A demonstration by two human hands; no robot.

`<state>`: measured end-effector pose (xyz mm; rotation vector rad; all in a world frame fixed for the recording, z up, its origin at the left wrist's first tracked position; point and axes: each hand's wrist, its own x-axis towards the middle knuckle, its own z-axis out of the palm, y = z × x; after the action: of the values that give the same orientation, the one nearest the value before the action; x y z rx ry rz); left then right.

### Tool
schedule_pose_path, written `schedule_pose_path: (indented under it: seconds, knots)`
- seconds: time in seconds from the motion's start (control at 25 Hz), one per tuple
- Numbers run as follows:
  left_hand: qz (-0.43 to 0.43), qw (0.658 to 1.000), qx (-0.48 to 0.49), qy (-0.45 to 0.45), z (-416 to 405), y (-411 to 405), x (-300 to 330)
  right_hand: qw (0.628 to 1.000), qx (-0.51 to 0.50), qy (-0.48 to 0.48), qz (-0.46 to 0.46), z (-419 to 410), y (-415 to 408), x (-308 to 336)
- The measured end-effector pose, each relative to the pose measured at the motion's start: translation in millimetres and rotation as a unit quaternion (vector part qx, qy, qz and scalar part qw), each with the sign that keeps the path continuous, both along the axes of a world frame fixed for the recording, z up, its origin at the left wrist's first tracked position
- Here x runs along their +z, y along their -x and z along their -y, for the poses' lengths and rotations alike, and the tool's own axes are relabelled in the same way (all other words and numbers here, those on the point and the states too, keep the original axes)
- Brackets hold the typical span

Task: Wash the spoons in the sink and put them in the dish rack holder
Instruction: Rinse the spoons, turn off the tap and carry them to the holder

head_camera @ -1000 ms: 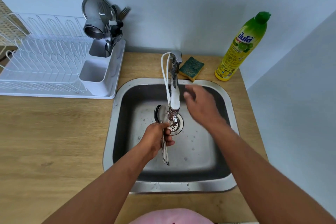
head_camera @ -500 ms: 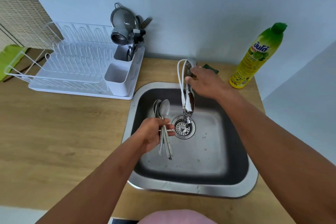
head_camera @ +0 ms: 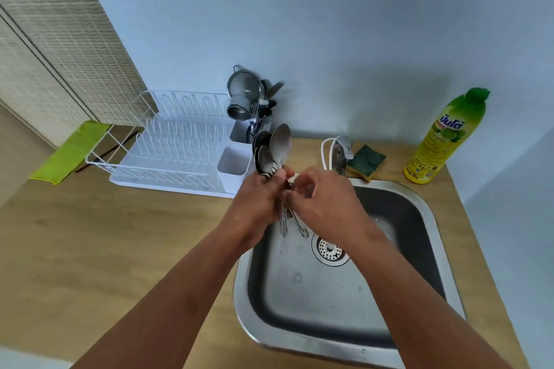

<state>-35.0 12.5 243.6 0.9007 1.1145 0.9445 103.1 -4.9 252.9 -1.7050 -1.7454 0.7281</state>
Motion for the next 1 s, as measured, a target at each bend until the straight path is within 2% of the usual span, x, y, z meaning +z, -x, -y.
schedule_pose_path:
  seconds: [0.08,0.28,0.44,0.56,0.64,0.76,0.88,0.96,1.0]
  knots:
    - [0.001,1.0,-0.023,-0.002,-4,6,12,1.0,0.024,-0.014,0.009,2,12,-2]
    - [0.033,0.992,-0.117,0.024,-18,23,31,0.995,-0.034,-0.096,0.024,-10,30,-3]
    - [0.013,0.995,-0.096,0.017,-31,38,20,0.99,-0.065,-0.123,-0.005,-18,35,-5]
    - [-0.011,0.996,-0.088,0.006,-38,45,8,0.991,-0.074,-0.106,-0.015,-23,43,-12]
    - [-0.034,0.995,-0.087,-0.021,-48,53,4,0.993,-0.068,-0.09,-0.046,-30,53,-12]
    - [-0.082,0.989,-0.066,-0.108,-78,76,11,0.987,-0.069,-0.127,-0.062,-60,77,-5]
    - [-0.19,0.958,-0.03,-0.213,-121,105,23,0.978,-0.093,-0.173,-0.071,-108,106,2]
    - [-0.254,0.941,-0.014,-0.222,-143,119,18,0.977,-0.105,-0.174,-0.066,-133,123,-8]
    - [-0.261,0.945,-0.017,-0.196,-150,123,10,0.98,-0.106,-0.157,-0.058,-140,130,-19]
